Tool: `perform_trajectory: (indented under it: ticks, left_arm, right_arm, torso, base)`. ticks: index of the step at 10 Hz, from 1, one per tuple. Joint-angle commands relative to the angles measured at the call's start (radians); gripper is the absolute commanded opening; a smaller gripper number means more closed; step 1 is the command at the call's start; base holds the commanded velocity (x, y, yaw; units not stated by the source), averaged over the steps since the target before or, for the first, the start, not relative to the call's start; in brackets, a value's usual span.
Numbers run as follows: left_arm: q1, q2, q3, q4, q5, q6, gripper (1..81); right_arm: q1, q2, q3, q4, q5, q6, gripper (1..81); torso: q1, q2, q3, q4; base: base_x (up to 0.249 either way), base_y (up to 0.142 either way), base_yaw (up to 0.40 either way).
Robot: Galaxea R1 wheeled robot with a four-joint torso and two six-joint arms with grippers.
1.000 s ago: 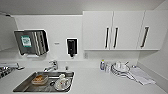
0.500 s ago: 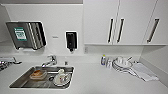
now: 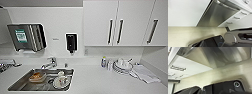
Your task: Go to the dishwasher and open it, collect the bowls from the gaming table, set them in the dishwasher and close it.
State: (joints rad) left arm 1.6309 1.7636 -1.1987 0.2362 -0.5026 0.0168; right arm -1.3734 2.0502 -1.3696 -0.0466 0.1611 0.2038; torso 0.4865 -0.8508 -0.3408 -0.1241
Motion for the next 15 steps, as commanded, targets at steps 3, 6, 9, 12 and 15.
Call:
perform_trajectory:
  ticks: [3,6,9,12,15]
  left_arm:
    - [-0.196,-0.122,0.036,0.051,-0.007,-0.129,81.1]
    - [-0.311,-0.111,0.045,0.051,0.117,-0.159,81.1]
    - [-0.404,-0.143,0.128,0.06,0.24,-0.159,81.1]
    - [-0.423,-0.179,0.191,0.095,0.233,-0.159,81.1]
    - [-0.453,-0.165,0.197,0.126,0.231,-0.159,81.1]
  right_arm:
    - [0.101,-0.055,0.029,0.002,-0.034,0.02,81.1]
    - [0.119,-0.062,0.043,0.002,-0.04,0.022,81.1]
    - [0.138,-0.068,0.055,0.004,-0.046,0.023,81.1]
    - [0.165,-0.105,0.1,0.002,-0.048,0.052,81.1]
    - [0.208,-0.117,0.11,0.001,-0.052,0.103,81.1]
  torso:
    - [0.105,-0.166,-0.081,0.0]
    - [0.157,-0.248,-0.133,0.0]
    - [0.223,-0.351,-0.135,0.0]
    - [0.19,-0.296,-0.178,0.0]
    - [0.19,-0.294,-0.178,0.0]
  base:
    - [0.0,0.0,0.0]
    - [0.0,0.0,0.0]
    - [0.0,0.0,0.0]
    - [0.0,0.0,0.0]
    - [0.0,0.0,0.0]
